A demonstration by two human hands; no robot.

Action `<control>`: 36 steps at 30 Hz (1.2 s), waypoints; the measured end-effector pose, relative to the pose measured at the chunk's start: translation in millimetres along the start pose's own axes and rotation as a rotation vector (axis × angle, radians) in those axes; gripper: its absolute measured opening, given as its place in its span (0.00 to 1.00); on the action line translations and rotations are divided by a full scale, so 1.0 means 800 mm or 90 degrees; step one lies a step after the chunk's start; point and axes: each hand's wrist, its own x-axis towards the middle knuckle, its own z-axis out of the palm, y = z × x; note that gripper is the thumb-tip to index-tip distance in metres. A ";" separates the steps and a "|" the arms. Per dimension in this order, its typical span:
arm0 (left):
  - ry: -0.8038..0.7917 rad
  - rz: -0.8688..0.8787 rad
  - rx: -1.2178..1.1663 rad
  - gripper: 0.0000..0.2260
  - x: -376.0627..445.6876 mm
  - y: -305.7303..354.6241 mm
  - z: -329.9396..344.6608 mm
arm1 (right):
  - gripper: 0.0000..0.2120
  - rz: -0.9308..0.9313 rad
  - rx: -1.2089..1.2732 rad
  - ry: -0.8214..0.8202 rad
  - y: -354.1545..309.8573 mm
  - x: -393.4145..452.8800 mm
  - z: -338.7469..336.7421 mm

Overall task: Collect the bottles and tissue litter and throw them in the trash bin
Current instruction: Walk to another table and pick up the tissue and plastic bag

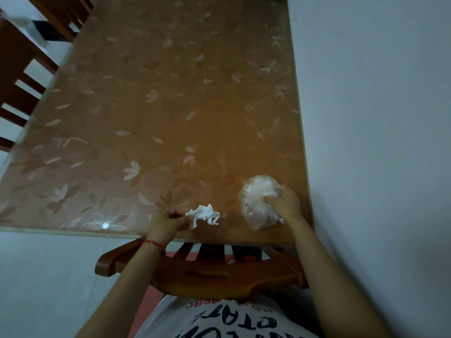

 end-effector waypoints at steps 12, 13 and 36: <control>0.088 0.023 -0.051 0.05 -0.025 0.017 -0.017 | 0.23 -0.092 0.053 -0.024 -0.042 -0.024 0.008; 0.099 0.022 -0.071 0.06 -0.027 0.017 -0.021 | 0.23 -0.099 0.057 -0.028 -0.047 -0.027 0.011; 0.354 0.099 -0.325 0.06 -0.116 -0.053 -0.238 | 0.19 -0.246 0.111 -0.214 -0.210 -0.180 0.168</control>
